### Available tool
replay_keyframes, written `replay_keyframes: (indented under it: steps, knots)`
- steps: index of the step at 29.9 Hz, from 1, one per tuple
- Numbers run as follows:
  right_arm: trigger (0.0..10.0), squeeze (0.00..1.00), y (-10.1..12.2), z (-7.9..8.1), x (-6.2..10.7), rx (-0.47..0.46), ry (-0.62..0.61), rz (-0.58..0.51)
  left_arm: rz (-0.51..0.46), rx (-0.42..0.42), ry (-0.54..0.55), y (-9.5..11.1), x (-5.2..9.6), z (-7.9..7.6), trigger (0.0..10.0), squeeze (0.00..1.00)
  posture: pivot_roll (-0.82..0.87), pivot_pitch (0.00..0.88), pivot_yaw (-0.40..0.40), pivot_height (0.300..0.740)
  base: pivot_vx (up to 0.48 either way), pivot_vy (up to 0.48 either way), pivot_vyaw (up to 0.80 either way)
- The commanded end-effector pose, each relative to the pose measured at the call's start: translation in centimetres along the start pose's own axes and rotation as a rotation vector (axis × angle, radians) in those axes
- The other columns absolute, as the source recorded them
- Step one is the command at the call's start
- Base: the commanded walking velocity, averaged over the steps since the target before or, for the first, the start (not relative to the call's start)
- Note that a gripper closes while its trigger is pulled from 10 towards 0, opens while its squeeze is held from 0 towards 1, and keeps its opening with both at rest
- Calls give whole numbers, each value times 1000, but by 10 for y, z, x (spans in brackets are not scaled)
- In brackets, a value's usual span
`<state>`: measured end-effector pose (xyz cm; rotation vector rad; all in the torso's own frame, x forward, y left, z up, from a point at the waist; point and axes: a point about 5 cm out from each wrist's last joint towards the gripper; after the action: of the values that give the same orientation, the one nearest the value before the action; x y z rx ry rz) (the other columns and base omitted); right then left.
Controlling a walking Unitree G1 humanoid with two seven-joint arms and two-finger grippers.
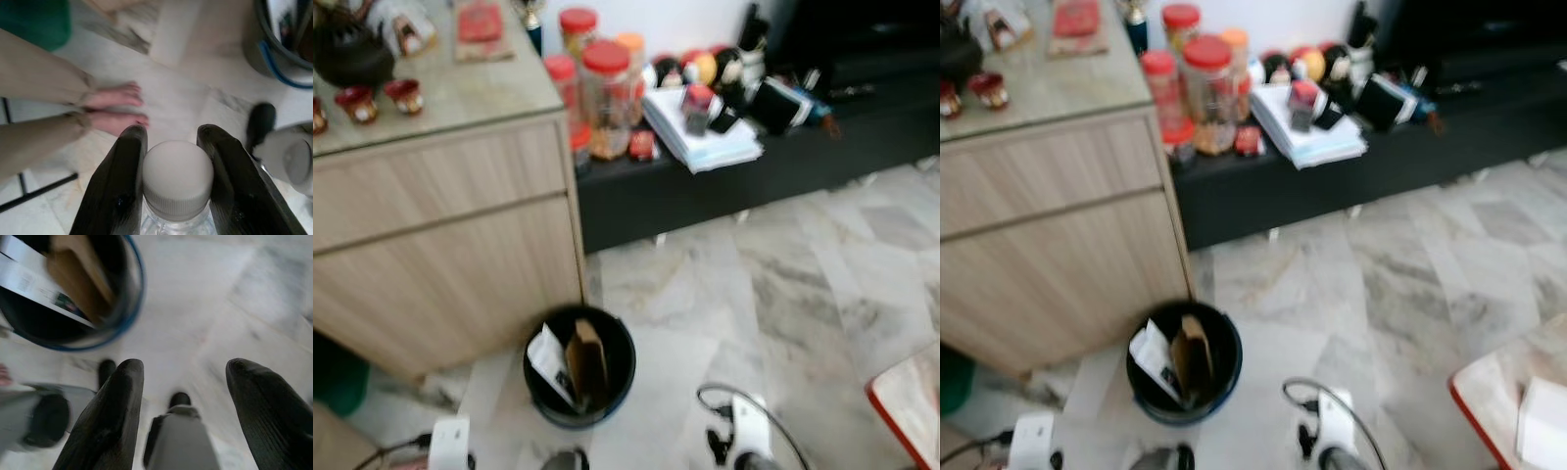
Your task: Picking trash to rubbish bin
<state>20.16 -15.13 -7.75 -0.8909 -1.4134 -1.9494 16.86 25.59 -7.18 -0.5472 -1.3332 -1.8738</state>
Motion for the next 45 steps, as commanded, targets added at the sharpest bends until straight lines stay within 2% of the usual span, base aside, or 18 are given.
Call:
replay_keyframes:
  steps: [1, 5, 11, 12, 16, 17, 19, 20, 21, 24, 26, 27, 28, 34, 35, 36, 37, 45]
  knots:
    - [10000, 0, -8, -13, 3, -8, -35, 24, 32, 2, -5, -8, 2, -2, 10000, 0, 140, 198, -11, 740, 412, 0, 0]
    - [10000, 0, -7, -14, 3, -11, -35, 19, 1, -12, -9, -1, 1, -3, 10000, 0, 136, 199, -12, 740, 396, 0, 0]
    - [10000, 0, 8, -5, 0, 46, 33, 6, -206, -124, -41, 48, -6, -11, 10000, 0, 136, 194, -18, 740, 0, 0, 0]
    - [10000, 0, 15, 0, -2, 80, 67, -8, -294, -175, -64, 69, -6, -17, 10000, 0, 132, 192, -22, 740, 0, 0, 0]
    - [10000, 0, 33, 7, -3, 88, 131, -50, -464, -215, -127, 110, -2, -34, 10000, 0, 130, 189, -26, 740, 0, 0, 0]
    - [10000, 0, 40, 12, -4, 106, 179, -52, -546, -221, -152, 129, 2, -41, 10000, 0, 126, 186, -29, 740, 0, 0, 0]
    - [10000, 0, 48, 20, -4, 143, 253, -43, -647, -226, -188, 153, 9, -52, 10000, 0, 124, 184, -32, 740, 0, 0, 0]
    - [10000, 0, 55, 28, -4, 199, 316, -40, -720, -248, -213, 170, 15, -60, 10000, 0, 121, 184, -34, 740, 0, 0, 0]
    - [10000, 0, 58, 32, -4, 215, 347, -44, -754, -261, -221, 177, 18, -64, 10000, 0, 117, 186, -36, 740, 0, 0, 0]
    - [10000, 0, 66, 39, -3, 197, 404, -52, -798, -267, -225, 188, 22, -69, 10000, 0, 115, 186, -38, 740, 0, 0, 0]
    - [10000, 0, 79, 52, -2, 151, 494, -86, -837, -245, -234, 200, 26, -74, 10000, 0, 109, 186, -38, 740, 0, 0, 0]
    - [10000, 0, 79, 52, -2, 151, 494, -86, -837, -245, -234, 200, 26, -74, 10000, 0, 109, 186, -38, 740, 0, 0, 0]
    - [10000, 0, 88, 64, 0, 127, 566, -120, -858, -241, -245, 206, 29, -78, 10000, 0, 108, 189, -38, 740, 0, 0, 0]
    - [10000, 0, 93, 77, 3, 140, 644, -135, -873, -234, -261, 206, 31, -80, 10000, 0, 110, 193, -35, 740, 0, 0, 0]
    - [10000, 0, 93, 78, 3, 143, 648, -133, -872, -234, -267, 205, 31, -80, 10000, 388, 114, 196, -36, 740, 0, 0, 0]
    - [10000, 0, 93, 78, 3, 145, 650, -133, -870, -236, -271, 204, 30, -80, 10000, 388, 114, 196, -36, 740, 0, 0, 0]
    - [10000, 0, 92, 79, 3, 148, 652, -131, -869, -235, -279, 203, 30, -80, 10000, 1000, 114, 197, -37, 740, 0, 0, 0]
    - [10000, 0, 88, 76, 3, 148, 652, -115, -855, -224, -282, 199, 28, -77, 10000, 1000, 119, 197, -40, 740, 0, 0, 0]
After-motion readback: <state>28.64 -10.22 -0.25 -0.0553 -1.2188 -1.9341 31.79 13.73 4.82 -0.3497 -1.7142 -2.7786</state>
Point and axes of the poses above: a point about 5 cm out from each wrist's last joint towards the gripper, its own x axis pointing back from the gripper into the wrist, its own y axis along the axis of the wrist's last joint, z = x × y, and after that the axes turned 11 degrees about -x, right-handed
